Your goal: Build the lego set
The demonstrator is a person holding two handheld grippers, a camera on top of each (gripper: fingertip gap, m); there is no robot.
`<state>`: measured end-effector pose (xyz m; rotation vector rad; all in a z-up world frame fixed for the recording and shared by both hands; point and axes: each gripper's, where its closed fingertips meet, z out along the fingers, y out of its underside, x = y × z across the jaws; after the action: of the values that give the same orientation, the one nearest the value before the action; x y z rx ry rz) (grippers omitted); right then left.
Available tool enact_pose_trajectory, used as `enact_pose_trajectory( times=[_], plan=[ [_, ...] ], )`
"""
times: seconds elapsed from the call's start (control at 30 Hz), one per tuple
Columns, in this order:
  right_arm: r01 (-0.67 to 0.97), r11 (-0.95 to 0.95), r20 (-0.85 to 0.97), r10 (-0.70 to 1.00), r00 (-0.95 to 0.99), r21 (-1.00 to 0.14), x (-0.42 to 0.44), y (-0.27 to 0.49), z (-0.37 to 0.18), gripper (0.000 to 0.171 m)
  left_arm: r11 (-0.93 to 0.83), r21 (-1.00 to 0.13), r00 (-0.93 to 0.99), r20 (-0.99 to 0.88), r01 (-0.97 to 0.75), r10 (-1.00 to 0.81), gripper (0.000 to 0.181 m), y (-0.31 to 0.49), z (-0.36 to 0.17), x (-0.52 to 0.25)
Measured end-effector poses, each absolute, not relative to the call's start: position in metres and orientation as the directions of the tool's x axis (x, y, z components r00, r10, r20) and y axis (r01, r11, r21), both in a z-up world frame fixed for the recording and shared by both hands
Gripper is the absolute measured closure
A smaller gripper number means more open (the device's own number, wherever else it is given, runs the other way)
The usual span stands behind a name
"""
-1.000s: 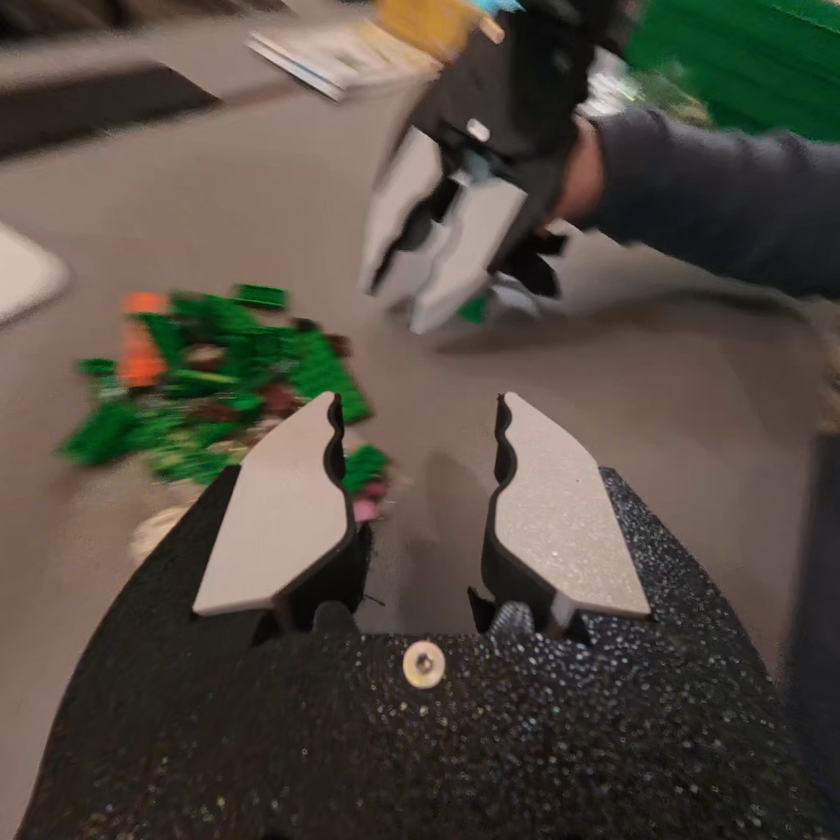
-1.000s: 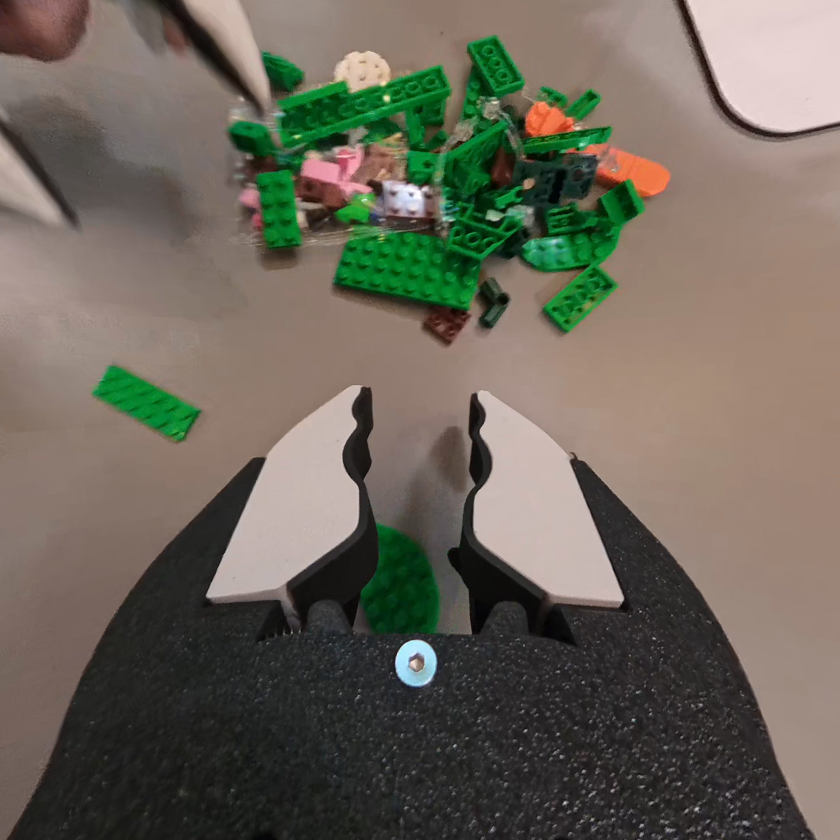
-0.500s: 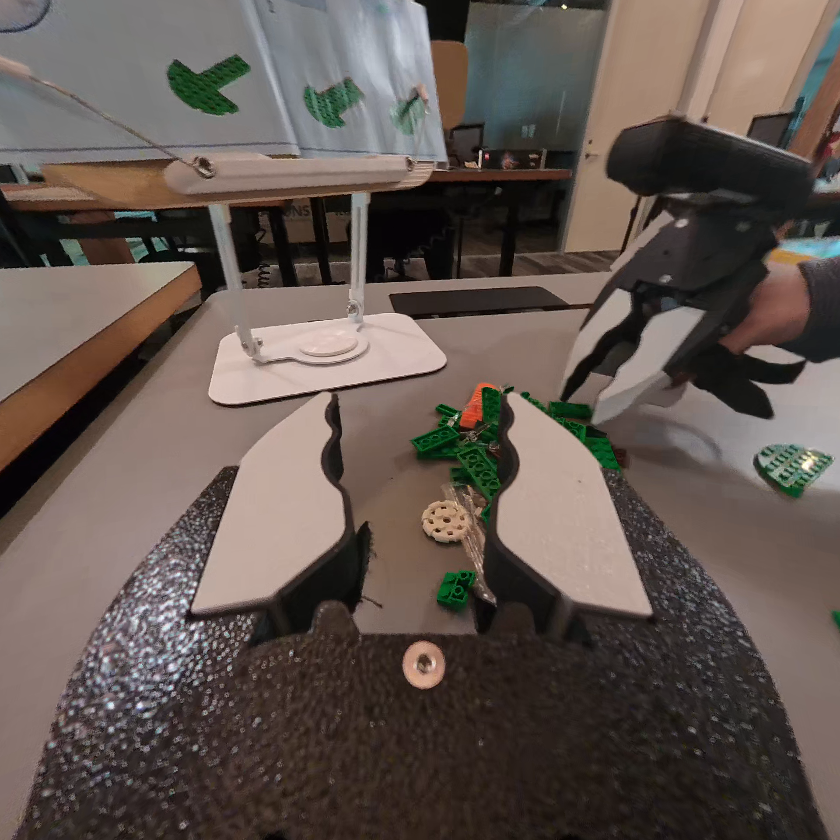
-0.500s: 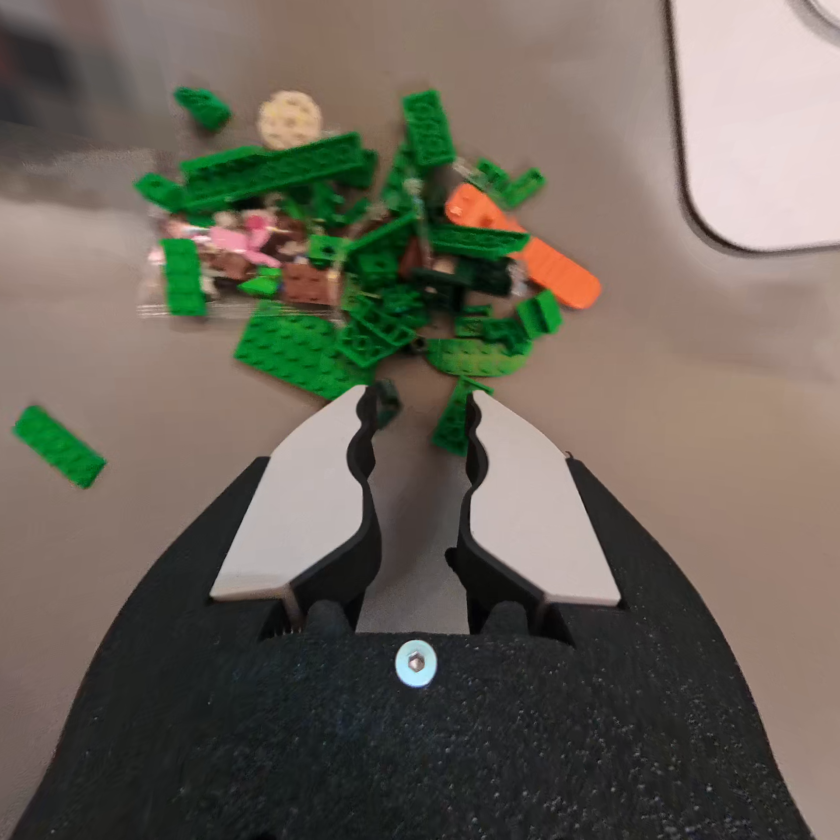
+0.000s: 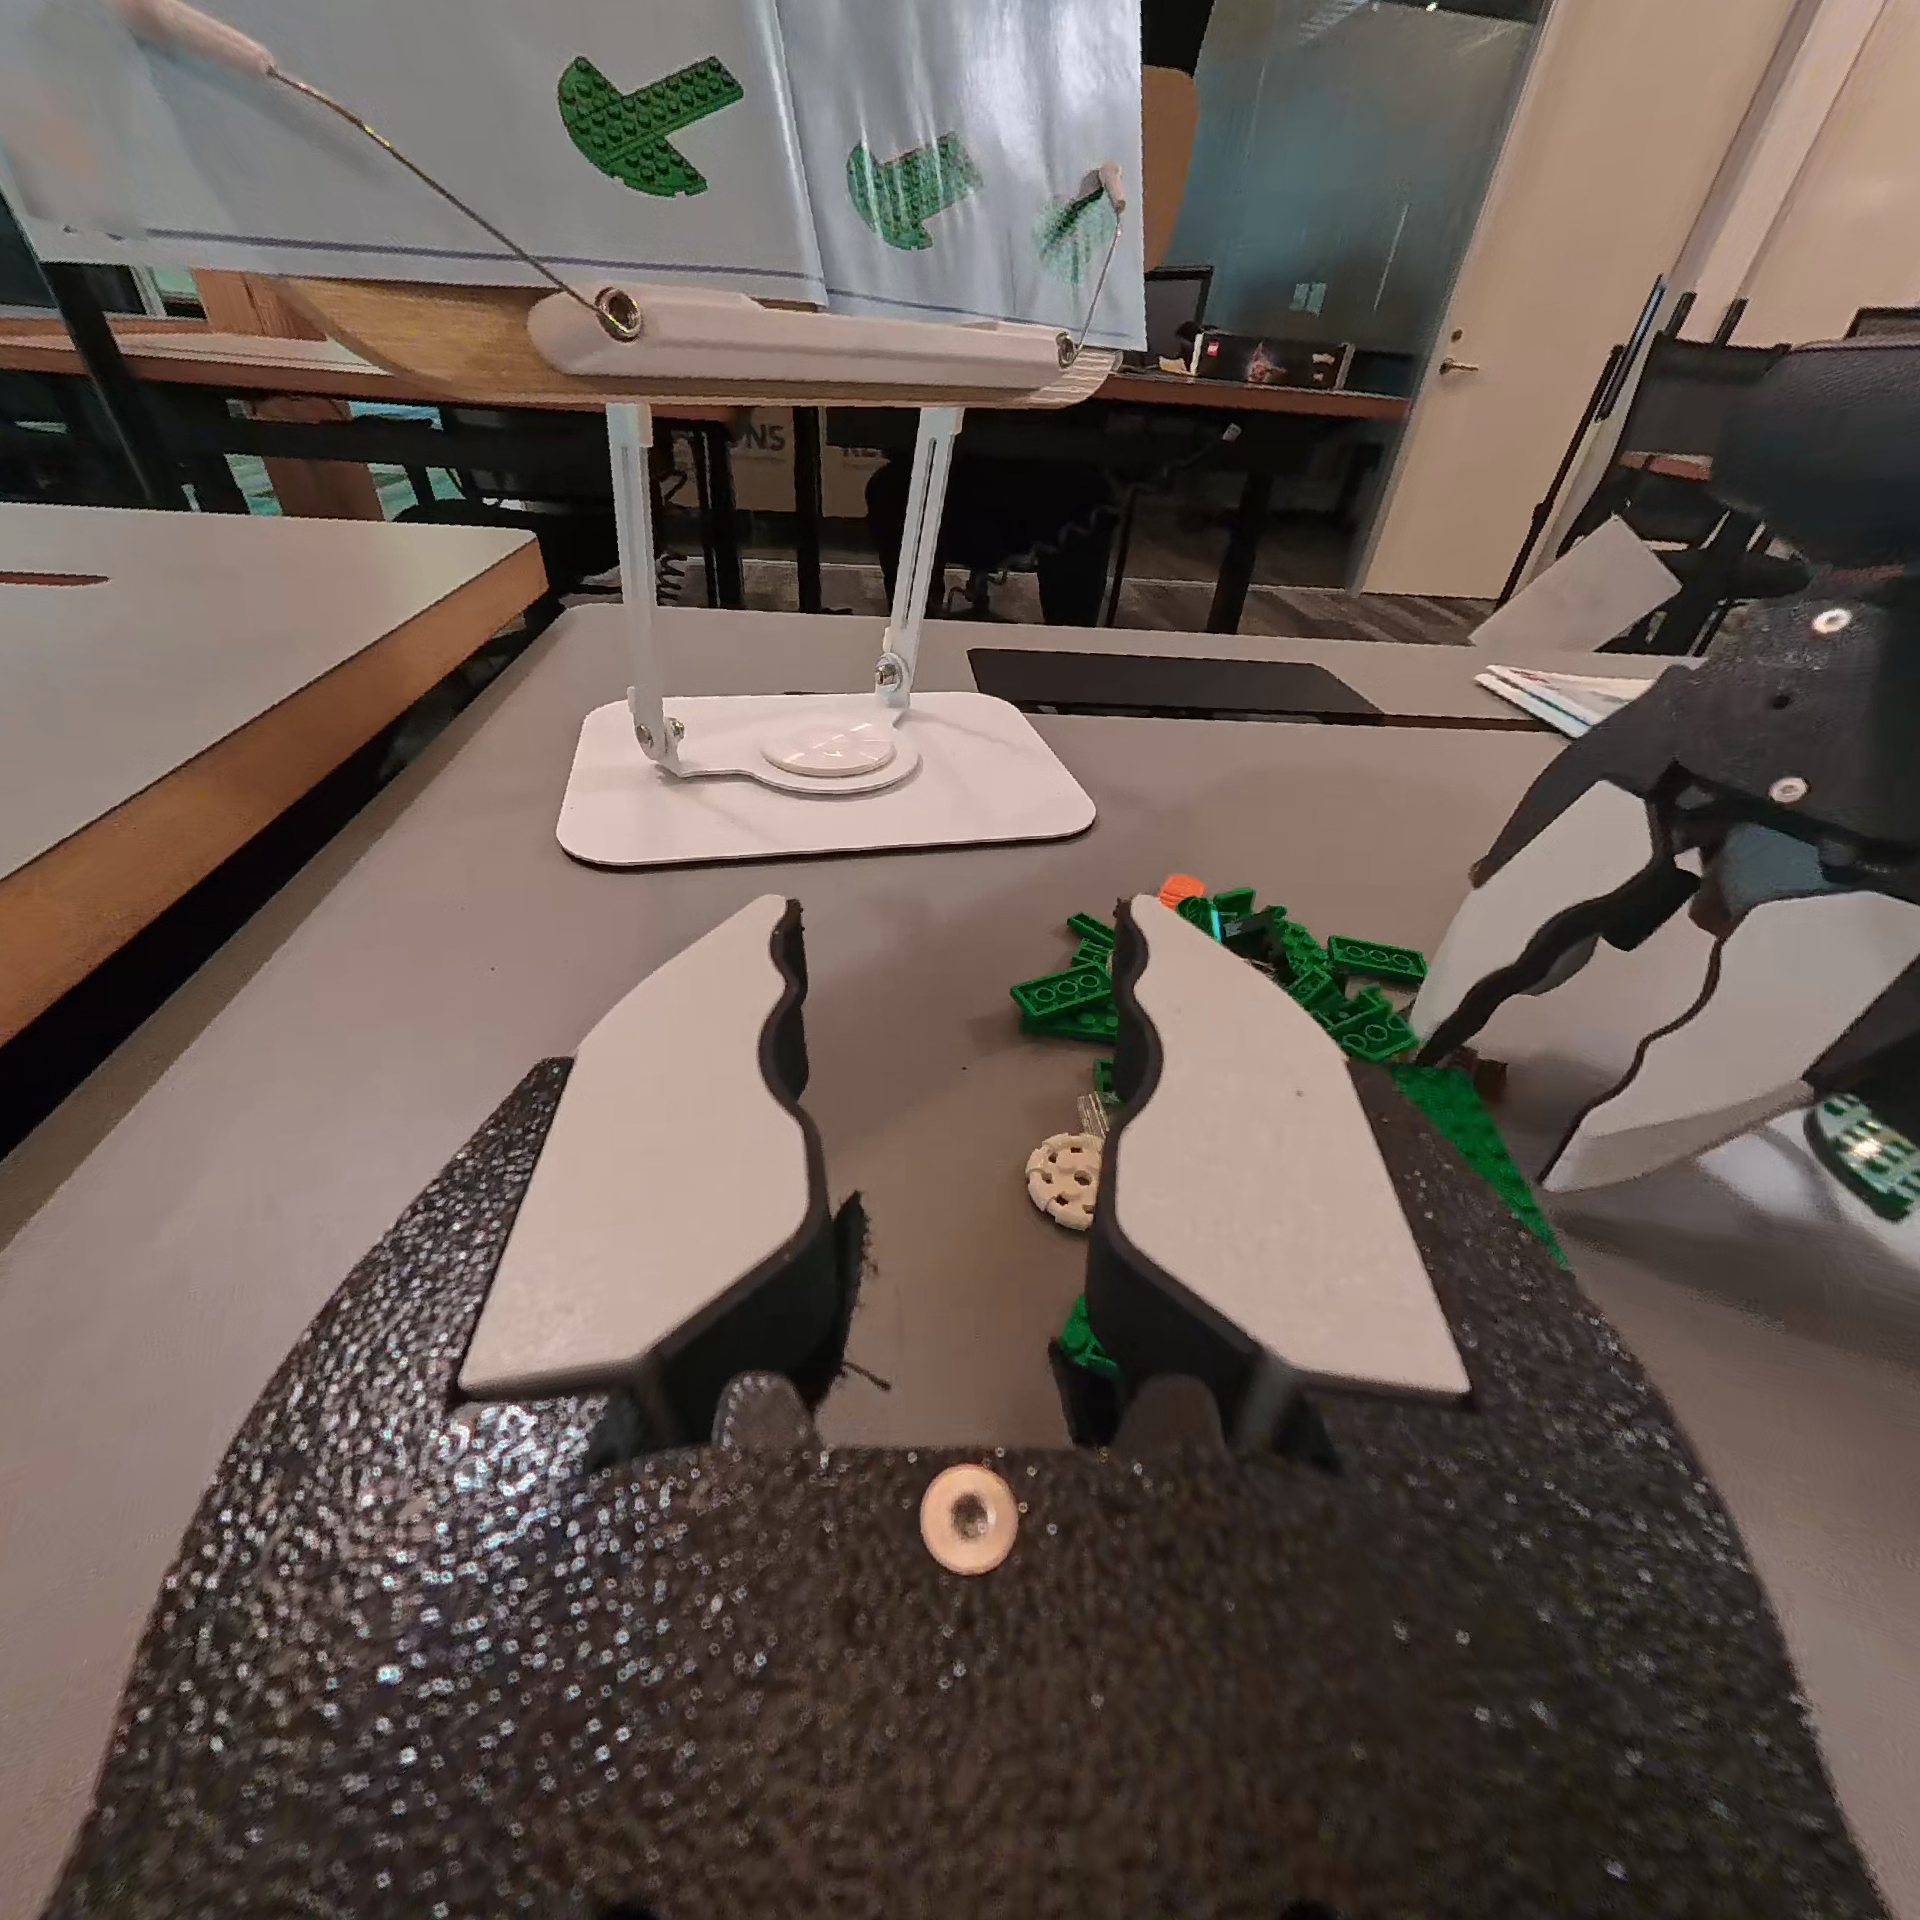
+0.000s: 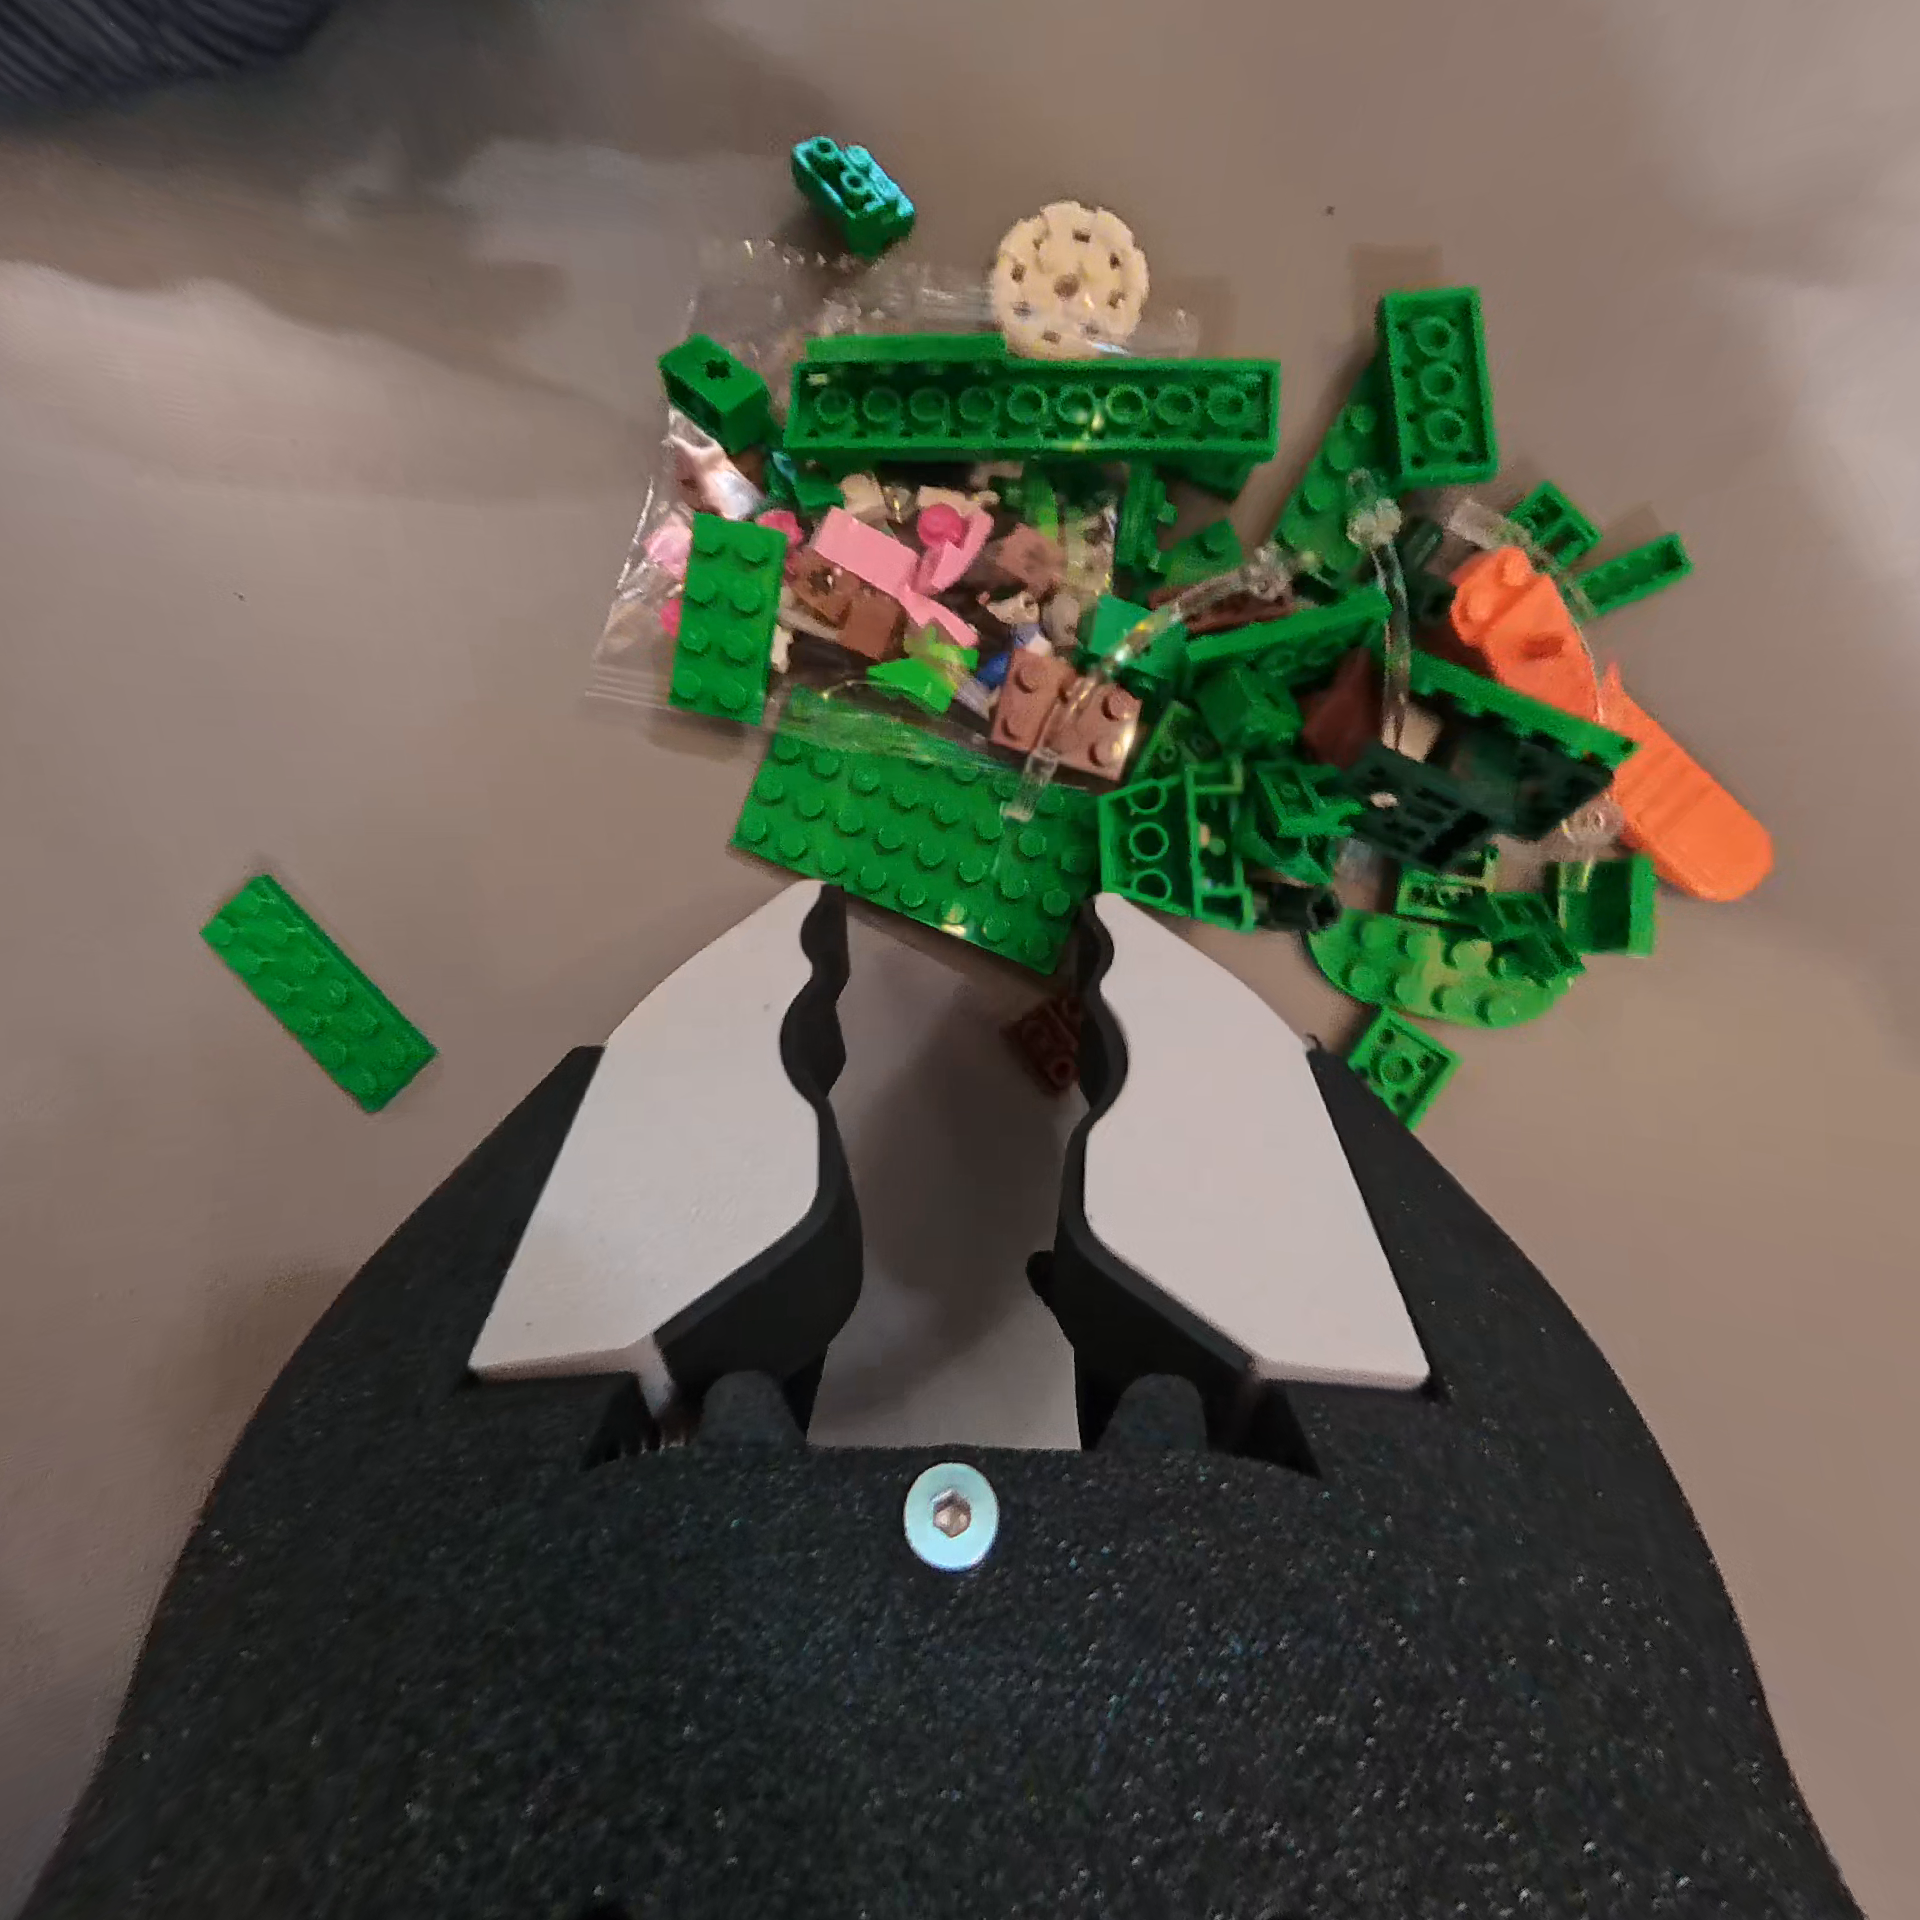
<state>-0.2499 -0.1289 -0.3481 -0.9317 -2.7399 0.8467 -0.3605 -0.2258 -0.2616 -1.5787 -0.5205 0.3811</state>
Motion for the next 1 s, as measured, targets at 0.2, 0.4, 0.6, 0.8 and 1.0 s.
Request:
enact_pose_trajectory(
  times=[0.2, 0.4, 0.6, 0.8, 1.0],
  plan=[
    [0.477, 0.675, -0.025, 0.563, -0.826, -0.562, -0.251, -0.150, -0.348, 0.132, -0.025, -0.994, 0.840, 0.077, 0.107, 0.537, 0.126, -0.226, -0.262, -0.361],
    [0.468, 0.681, -0.065, 0.528, -0.847, -0.563, -0.239, -0.159, -0.348, 0.132, -0.029, -0.994, 0.843, 0.072, 0.103, 0.533, 0.126, -0.225, -0.262, -0.361],
    [0.496, 0.639, -0.061, 0.577, -0.815, -0.588, -0.242, -0.148, -0.342, 0.132, -0.028, -0.994, 0.845, 0.077, 0.108, 0.529, 0.127, -0.225, -0.262, -0.361],
    [0.520, 0.635, -0.118, 0.563, -0.818, -0.572, -0.233, -0.149, -0.345, 0.130, -0.033, -0.994, 0.848, 0.074, 0.107, 0.525, 0.127, -0.224, -0.262, -0.360],
    [0.487, 0.568, -0.083, 0.591, -0.803, -0.663, -0.247, -0.156, -0.328, 0.129, -0.025, -0.993, 0.843, 0.081, 0.112, 0.532, 0.127, -0.226, -0.262, -0.362]
  ],
)
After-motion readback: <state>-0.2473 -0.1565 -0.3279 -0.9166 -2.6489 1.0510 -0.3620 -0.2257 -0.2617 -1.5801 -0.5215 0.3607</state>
